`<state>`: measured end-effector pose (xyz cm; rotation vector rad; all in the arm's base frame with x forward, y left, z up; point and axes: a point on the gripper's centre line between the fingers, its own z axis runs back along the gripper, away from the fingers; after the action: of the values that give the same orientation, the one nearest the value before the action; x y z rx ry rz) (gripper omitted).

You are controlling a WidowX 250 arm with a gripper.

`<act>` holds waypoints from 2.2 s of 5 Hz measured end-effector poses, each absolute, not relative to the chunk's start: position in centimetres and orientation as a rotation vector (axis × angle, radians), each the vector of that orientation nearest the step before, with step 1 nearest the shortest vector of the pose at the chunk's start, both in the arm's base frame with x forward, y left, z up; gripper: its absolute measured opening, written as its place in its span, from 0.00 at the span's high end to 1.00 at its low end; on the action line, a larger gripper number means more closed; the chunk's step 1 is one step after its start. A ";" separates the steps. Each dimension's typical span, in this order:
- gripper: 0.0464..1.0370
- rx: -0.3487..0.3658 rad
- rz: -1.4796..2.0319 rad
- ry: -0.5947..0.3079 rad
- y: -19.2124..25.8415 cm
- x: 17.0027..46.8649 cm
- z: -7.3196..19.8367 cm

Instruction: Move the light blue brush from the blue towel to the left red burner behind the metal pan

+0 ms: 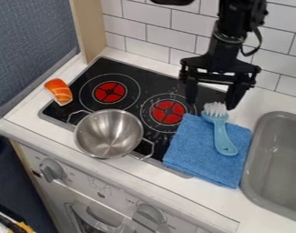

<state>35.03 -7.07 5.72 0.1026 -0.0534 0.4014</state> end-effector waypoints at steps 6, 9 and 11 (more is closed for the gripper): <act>0.12 0.113 0.417 -0.013 -8.5 35.6 1.8; 0.33 0.119 0.434 -0.020 -7.9 35.6 1.7; 0.33 0.083 0.430 -0.047 -7.5 36.4 5.3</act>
<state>36.38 -7.50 5.28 0.0835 -0.0472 0.4303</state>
